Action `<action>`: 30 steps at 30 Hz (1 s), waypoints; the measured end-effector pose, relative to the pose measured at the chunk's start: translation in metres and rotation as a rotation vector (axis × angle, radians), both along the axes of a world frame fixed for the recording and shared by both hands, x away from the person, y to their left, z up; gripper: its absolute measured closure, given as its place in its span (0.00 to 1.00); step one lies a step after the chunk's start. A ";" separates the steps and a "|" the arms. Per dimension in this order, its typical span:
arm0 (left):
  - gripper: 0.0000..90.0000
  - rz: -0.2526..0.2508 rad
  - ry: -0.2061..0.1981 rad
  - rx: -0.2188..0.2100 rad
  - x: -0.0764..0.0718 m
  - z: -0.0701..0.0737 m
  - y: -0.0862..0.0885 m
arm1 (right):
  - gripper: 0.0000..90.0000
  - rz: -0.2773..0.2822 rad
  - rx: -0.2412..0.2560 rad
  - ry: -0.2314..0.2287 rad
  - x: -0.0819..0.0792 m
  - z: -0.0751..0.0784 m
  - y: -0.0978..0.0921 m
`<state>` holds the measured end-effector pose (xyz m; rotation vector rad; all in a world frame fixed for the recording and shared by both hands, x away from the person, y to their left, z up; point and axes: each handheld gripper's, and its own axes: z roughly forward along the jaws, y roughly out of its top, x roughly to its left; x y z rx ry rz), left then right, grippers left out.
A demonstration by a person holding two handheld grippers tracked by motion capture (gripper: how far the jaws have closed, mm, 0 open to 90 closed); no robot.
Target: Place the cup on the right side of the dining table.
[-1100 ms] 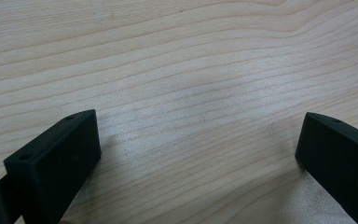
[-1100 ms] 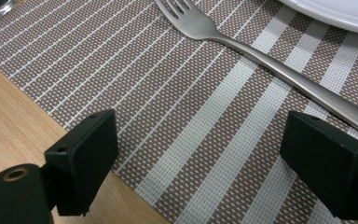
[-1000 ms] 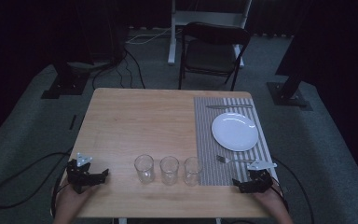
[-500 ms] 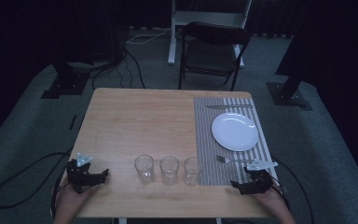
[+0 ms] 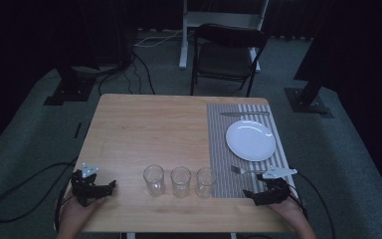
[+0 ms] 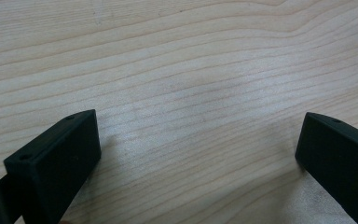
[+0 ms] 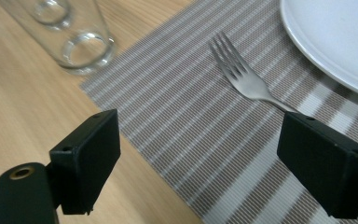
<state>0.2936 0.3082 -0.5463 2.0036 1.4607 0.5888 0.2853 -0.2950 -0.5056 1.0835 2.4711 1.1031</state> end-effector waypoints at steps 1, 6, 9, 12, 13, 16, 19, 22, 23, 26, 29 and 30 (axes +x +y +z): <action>0.00 0.000 0.000 0.000 0.000 0.000 0.000 | 0.14 0.002 0.003 -0.006 0.000 0.002 0.001; 0.00 0.000 0.000 0.000 0.000 0.000 0.000 | 0.14 0.019 0.010 -0.021 0.002 0.010 0.008; 0.00 -0.001 0.001 0.002 0.000 0.000 0.000 | 0.14 0.027 0.022 -0.030 0.004 0.014 0.011; 0.00 -0.001 0.001 0.001 0.000 0.000 0.000 | 0.14 0.039 0.024 -0.039 0.005 0.019 0.015; 0.00 -0.001 0.001 0.002 0.000 0.000 0.000 | 0.14 0.045 0.026 -0.036 0.006 0.020 0.016; 0.00 -0.001 0.001 0.001 0.000 0.000 0.000 | 0.14 0.053 0.031 -0.047 0.007 0.024 0.019; 0.00 -0.001 0.001 0.002 0.000 0.000 0.000 | 0.14 0.065 0.040 -0.057 0.009 0.031 0.023; 0.00 -0.001 0.001 0.001 0.000 0.000 0.000 | 0.14 0.082 0.055 -0.072 0.011 0.037 0.029; 0.00 -0.001 0.001 0.001 0.000 0.000 0.000 | 0.14 0.089 0.063 -0.069 0.011 0.039 0.030; 0.00 -0.001 -0.001 0.001 0.000 0.000 0.000 | 0.15 0.107 0.080 -0.075 0.013 0.043 0.035; 0.00 -0.001 0.000 0.001 0.000 0.000 0.000 | 0.15 0.118 0.084 -0.087 0.015 0.048 0.040; 0.00 -0.001 0.000 0.001 0.000 0.000 0.000 | 0.15 0.120 0.088 -0.090 0.016 0.049 0.042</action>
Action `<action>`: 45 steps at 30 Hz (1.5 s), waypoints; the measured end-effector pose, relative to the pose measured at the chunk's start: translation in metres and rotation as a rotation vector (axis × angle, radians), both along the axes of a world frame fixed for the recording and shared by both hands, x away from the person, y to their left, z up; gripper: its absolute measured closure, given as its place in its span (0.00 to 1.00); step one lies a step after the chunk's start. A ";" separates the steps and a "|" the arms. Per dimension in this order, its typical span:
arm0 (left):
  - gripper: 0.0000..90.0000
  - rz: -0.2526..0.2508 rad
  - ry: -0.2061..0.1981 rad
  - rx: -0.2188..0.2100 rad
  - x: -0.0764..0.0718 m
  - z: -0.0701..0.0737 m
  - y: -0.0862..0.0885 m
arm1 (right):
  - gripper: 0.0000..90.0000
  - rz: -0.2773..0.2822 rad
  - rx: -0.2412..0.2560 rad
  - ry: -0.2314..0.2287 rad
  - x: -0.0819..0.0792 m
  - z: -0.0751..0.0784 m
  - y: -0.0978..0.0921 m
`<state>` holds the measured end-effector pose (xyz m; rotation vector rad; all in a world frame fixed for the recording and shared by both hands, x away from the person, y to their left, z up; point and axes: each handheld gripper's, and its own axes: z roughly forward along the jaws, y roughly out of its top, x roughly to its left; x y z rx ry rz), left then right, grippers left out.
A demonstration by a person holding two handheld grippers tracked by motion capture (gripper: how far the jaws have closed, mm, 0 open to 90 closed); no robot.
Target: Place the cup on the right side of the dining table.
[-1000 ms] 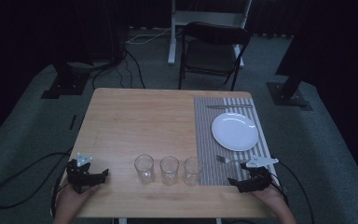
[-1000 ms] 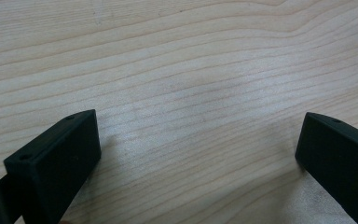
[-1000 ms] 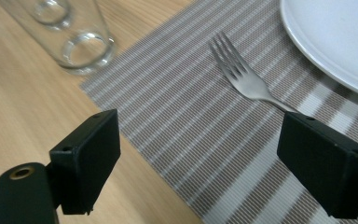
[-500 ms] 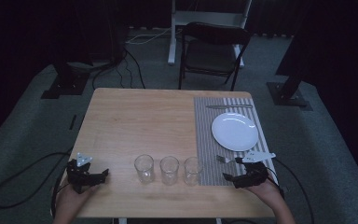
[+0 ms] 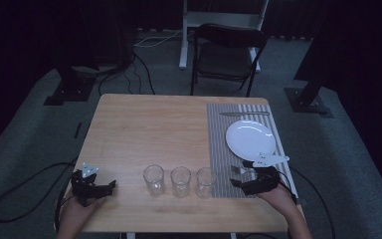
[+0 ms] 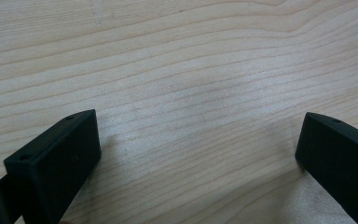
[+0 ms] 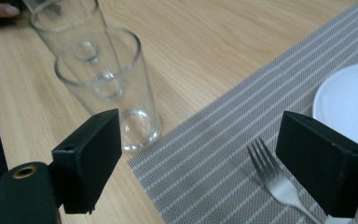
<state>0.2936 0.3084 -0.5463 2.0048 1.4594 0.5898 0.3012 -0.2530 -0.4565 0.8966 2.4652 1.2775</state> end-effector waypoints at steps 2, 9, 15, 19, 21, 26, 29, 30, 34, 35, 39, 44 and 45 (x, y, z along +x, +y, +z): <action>0.00 0.000 0.000 0.000 0.000 0.000 0.000 | 0.15 0.010 0.000 -0.002 0.002 0.003 0.003; 0.00 0.000 0.000 0.000 0.000 0.000 0.000 | 0.15 0.054 0.011 -0.007 0.005 0.012 0.019; 0.00 0.000 0.000 0.000 0.000 0.000 0.000 | 0.15 0.095 0.010 -0.018 0.010 0.016 0.037; 0.00 0.000 0.000 0.000 0.000 0.000 0.000 | 0.15 0.130 0.018 -0.019 0.013 0.021 0.048; 0.00 0.000 0.000 0.000 0.000 0.000 0.000 | 0.15 0.144 0.018 -0.018 0.014 0.023 0.054; 0.00 0.000 0.000 0.000 0.000 0.000 0.000 | 0.15 0.186 0.015 -0.027 0.017 0.028 0.070; 0.00 0.001 -0.001 -0.001 0.000 0.000 0.000 | 0.15 0.195 0.015 -0.022 0.019 0.029 0.076; 0.00 0.001 -0.001 -0.001 0.000 0.000 0.000 | 0.15 0.195 0.015 -0.022 0.019 0.029 0.076; 0.00 0.001 -0.001 -0.001 0.000 0.000 0.000 | 0.15 0.213 0.008 -0.021 0.021 0.029 0.085; 0.00 0.000 0.000 0.000 0.000 0.000 0.000 | 0.15 0.219 0.002 -0.022 0.022 0.030 0.088; 0.00 0.001 -0.001 -0.001 0.000 0.000 0.000 | 0.15 0.239 0.003 -0.012 0.028 0.029 0.100; 0.00 -0.001 0.000 0.001 0.000 0.000 0.000 | 0.15 0.267 -0.008 -0.010 0.030 0.031 0.116; 0.00 0.000 0.000 0.000 0.000 0.000 0.000 | 0.15 0.270 -0.013 -0.011 0.031 0.030 0.119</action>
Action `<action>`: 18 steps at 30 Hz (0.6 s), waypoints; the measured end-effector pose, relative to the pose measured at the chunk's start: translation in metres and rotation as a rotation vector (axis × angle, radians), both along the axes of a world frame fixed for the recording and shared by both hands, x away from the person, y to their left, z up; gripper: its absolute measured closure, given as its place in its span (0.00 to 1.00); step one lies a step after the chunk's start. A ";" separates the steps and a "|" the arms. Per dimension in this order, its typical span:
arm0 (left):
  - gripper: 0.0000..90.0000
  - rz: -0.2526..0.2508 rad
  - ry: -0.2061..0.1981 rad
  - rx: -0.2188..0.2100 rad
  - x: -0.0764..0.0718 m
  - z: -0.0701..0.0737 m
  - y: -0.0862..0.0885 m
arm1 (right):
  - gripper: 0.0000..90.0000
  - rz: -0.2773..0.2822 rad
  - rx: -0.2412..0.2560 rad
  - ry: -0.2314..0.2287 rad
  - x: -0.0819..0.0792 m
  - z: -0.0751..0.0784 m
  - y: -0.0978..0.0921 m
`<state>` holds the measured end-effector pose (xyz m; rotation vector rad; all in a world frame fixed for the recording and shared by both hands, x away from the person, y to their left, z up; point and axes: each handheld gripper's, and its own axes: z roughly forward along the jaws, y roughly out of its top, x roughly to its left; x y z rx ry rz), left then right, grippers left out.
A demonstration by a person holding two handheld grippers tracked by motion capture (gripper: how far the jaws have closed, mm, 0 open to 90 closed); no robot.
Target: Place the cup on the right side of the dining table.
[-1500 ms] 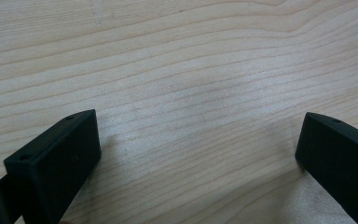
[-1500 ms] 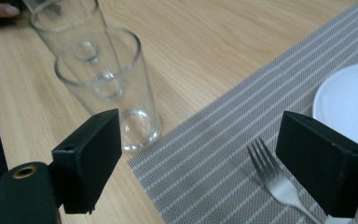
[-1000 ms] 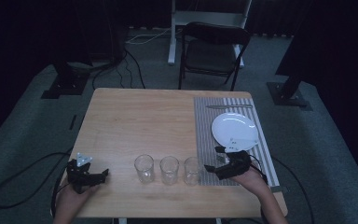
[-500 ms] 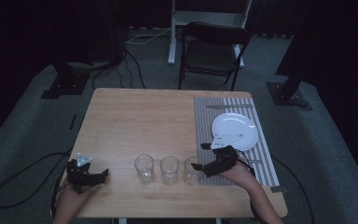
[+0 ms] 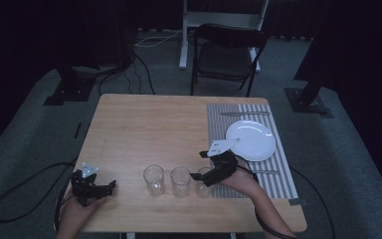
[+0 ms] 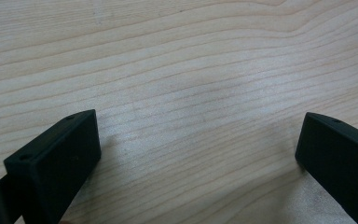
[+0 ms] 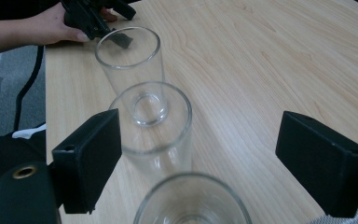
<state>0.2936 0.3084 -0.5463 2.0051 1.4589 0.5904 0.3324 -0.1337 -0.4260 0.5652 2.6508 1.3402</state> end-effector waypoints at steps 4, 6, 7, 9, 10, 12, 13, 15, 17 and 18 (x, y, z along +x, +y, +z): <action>0.00 0.002 -0.001 -0.002 0.000 0.000 0.000 | 0.15 0.012 -0.004 0.006 0.003 0.001 0.009; 0.00 0.002 -0.001 -0.003 0.000 0.000 0.000 | 0.15 0.030 -0.009 0.010 0.004 0.002 0.019; 0.00 0.000 0.000 -0.001 0.000 0.000 0.000 | 0.15 0.030 -0.009 0.010 0.004 0.002 0.019; 0.00 0.001 0.000 -0.002 0.000 0.000 0.000 | 0.15 0.038 -0.014 0.009 0.005 0.002 0.023; 0.00 0.001 0.000 -0.002 0.000 0.000 0.000 | 0.16 0.053 -0.028 0.010 0.007 0.002 0.032; 0.00 0.001 0.000 -0.002 0.000 0.000 0.000 | 0.15 0.061 -0.040 0.012 0.009 0.001 0.040; 0.00 0.001 0.000 -0.001 0.000 0.000 0.000 | 0.16 0.065 -0.040 0.016 0.011 0.002 0.043; 0.00 0.001 -0.001 -0.002 0.000 0.000 0.000 | 0.16 0.075 -0.047 0.017 0.013 0.002 0.050; 0.00 0.001 -0.002 -0.002 0.000 0.000 0.000 | 0.15 0.085 -0.053 0.018 0.014 0.003 0.056; 0.00 0.001 -0.002 -0.002 0.000 0.000 0.000 | 0.16 0.091 -0.055 0.019 0.014 0.003 0.059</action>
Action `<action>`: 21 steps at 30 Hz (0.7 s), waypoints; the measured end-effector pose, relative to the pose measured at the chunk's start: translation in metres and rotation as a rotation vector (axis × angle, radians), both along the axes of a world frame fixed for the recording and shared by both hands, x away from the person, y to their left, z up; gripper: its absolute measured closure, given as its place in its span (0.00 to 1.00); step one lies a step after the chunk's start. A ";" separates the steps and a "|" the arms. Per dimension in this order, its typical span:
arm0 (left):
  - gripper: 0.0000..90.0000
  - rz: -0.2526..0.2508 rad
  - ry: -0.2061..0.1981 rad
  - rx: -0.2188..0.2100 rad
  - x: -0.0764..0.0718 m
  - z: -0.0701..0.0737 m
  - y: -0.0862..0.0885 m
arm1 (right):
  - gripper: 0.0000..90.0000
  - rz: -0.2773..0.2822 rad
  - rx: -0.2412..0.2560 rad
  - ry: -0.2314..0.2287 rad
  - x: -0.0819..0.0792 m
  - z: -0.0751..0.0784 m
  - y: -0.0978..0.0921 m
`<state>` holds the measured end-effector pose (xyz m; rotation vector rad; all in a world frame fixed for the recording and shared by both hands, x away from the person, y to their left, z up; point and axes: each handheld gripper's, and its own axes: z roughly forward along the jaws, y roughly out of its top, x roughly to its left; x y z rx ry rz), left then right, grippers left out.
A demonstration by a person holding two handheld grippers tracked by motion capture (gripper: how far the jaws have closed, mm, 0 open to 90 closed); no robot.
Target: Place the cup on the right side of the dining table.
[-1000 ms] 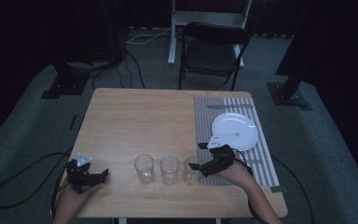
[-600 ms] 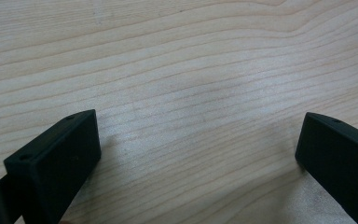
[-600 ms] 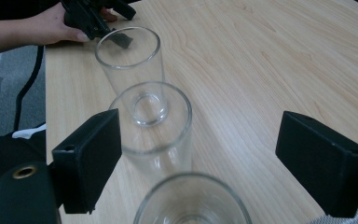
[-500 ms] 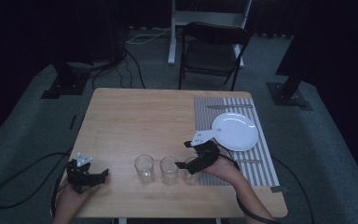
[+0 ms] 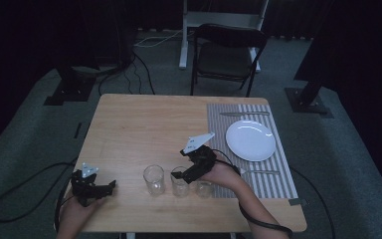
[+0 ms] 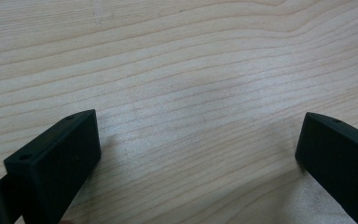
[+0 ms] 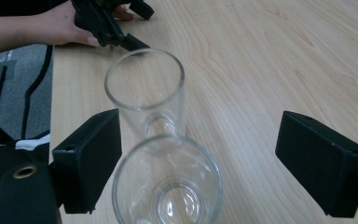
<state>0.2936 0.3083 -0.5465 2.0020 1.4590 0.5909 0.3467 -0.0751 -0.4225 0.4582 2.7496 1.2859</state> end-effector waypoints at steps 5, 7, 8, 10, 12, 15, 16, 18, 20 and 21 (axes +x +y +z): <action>0.00 0.000 0.000 0.000 0.000 0.000 0.000 | 0.16 0.024 -0.008 0.005 0.000 0.001 0.014; 0.00 0.000 0.001 0.000 0.000 0.000 0.000 | 0.16 0.032 -0.019 0.007 0.000 0.001 0.019; 0.00 0.000 0.001 0.000 0.000 0.000 0.000 | 0.16 0.039 -0.022 0.007 0.001 0.001 0.022; 0.00 -0.001 0.001 0.000 0.000 0.000 0.000 | 0.16 0.049 -0.031 0.005 0.001 0.001 0.027; 0.00 -0.001 0.002 0.000 0.000 0.000 0.000 | 0.16 0.062 -0.042 0.016 0.001 0.000 0.033; 0.00 -0.001 0.002 0.000 0.000 0.000 0.000 | 0.16 0.080 -0.069 0.019 0.001 -0.001 0.044; 0.00 0.000 0.002 0.000 0.000 0.000 0.000 | 0.16 0.086 -0.077 0.019 0.001 -0.002 0.048; 0.00 0.000 0.002 0.000 0.000 0.000 0.000 | 0.16 0.097 -0.094 0.020 0.000 -0.003 0.055; 0.00 0.000 0.002 0.000 0.000 0.000 0.000 | 0.16 0.108 -0.115 0.023 -0.001 -0.005 0.061; 0.00 -0.001 0.001 0.000 0.000 0.000 0.000 | 0.16 0.116 -0.125 0.018 -0.001 -0.006 0.064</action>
